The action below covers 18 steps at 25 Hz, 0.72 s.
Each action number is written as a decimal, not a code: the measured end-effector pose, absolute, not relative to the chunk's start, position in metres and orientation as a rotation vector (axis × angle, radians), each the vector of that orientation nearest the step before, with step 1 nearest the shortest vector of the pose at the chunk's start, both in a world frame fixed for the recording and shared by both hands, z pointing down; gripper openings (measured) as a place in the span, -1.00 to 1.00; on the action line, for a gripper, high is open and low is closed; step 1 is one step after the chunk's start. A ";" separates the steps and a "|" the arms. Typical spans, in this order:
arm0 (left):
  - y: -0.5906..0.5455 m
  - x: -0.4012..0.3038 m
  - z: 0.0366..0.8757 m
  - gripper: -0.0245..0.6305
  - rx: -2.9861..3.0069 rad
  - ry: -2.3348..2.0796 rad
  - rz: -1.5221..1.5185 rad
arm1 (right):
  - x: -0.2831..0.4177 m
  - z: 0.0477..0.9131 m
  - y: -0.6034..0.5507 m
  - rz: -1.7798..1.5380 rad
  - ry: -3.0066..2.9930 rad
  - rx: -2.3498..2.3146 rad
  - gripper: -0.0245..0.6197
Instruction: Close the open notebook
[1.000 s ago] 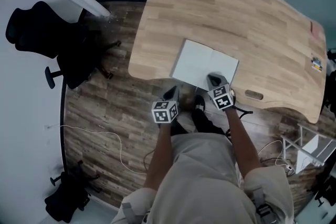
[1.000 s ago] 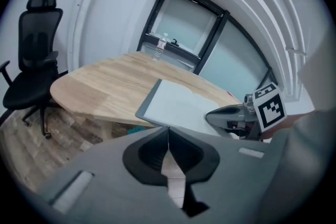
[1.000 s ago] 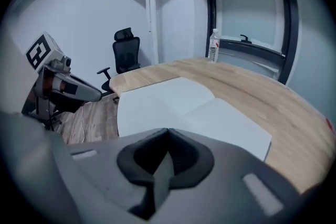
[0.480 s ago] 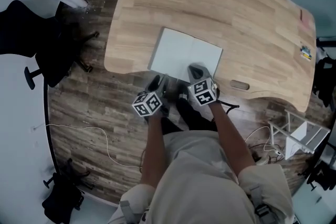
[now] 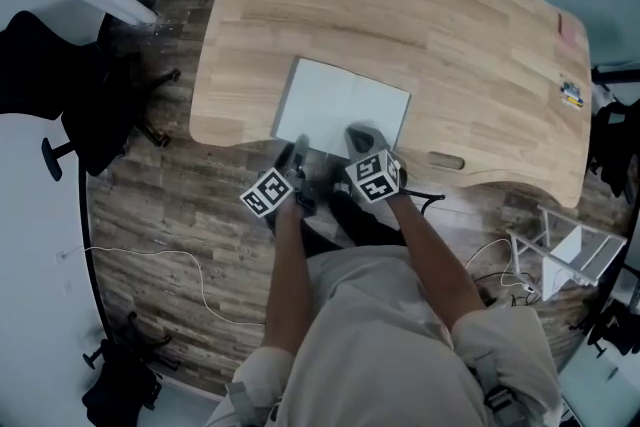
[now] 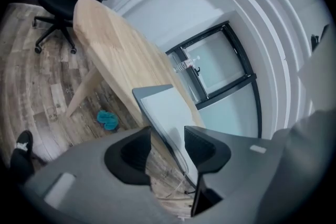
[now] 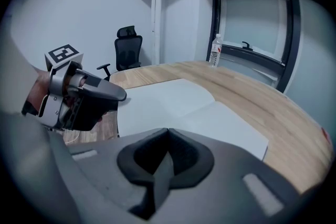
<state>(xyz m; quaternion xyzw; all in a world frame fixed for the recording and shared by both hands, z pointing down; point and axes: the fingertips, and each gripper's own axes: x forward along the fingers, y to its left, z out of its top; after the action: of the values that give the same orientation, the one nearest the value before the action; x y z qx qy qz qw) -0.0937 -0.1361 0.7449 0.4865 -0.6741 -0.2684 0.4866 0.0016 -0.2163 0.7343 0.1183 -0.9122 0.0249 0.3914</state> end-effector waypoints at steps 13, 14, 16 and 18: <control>-0.131 -0.083 0.698 -0.31 1.398 -1.701 -0.481 | 0.004 0.734 -0.211 0.055 -2.322 0.252 -0.92; -0.131 -0.080 0.694 -0.31 1.417 -1.705 -0.459 | 0.004 0.733 -0.211 0.054 -2.323 0.251 -0.92; -0.133 -0.076 0.687 -0.31 1.458 -1.706 -0.421 | 0.003 0.733 -0.212 0.052 -2.326 0.252 -0.92; -0.135 -0.070 0.681 -0.31 1.500 -1.699 -0.384 | 0.003 0.733 -0.213 0.053 -2.327 0.252 -0.92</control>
<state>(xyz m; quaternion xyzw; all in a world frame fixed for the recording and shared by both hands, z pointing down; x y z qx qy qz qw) -0.0703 -0.1350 0.6806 0.5954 -0.6745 -0.1524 0.4090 0.0034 -0.2133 0.7331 0.0991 -0.9155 0.0208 0.3894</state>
